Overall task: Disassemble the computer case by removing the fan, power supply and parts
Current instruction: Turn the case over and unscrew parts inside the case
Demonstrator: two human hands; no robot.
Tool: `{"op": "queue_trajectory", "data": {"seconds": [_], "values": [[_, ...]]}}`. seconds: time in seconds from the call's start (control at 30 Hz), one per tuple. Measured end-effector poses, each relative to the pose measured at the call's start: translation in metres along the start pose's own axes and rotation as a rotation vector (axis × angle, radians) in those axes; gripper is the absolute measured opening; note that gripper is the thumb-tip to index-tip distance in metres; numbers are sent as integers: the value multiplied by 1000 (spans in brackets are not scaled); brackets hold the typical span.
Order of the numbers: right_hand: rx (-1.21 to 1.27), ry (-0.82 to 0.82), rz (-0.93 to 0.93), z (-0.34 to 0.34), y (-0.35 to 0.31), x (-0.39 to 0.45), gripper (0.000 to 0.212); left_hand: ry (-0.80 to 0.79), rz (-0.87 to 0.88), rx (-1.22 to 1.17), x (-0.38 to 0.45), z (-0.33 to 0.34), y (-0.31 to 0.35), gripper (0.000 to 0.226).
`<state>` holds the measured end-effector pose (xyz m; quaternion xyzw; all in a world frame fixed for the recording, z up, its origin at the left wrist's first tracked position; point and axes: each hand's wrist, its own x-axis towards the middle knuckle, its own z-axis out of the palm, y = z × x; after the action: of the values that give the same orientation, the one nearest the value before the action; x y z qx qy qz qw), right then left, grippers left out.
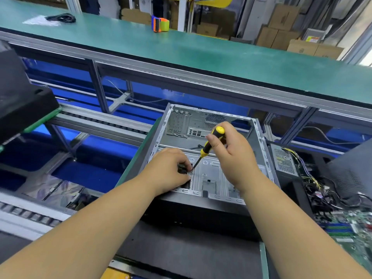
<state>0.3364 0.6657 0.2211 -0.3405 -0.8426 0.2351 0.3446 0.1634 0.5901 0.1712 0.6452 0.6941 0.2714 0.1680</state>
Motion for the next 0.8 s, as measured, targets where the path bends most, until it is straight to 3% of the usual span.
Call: {"op": "queue_trajectory", "data": {"seconds": [0.8], "values": [[-52,-115,-11,-1,-2,7,25,-32,-32,0,1,-1,1,18]]}}
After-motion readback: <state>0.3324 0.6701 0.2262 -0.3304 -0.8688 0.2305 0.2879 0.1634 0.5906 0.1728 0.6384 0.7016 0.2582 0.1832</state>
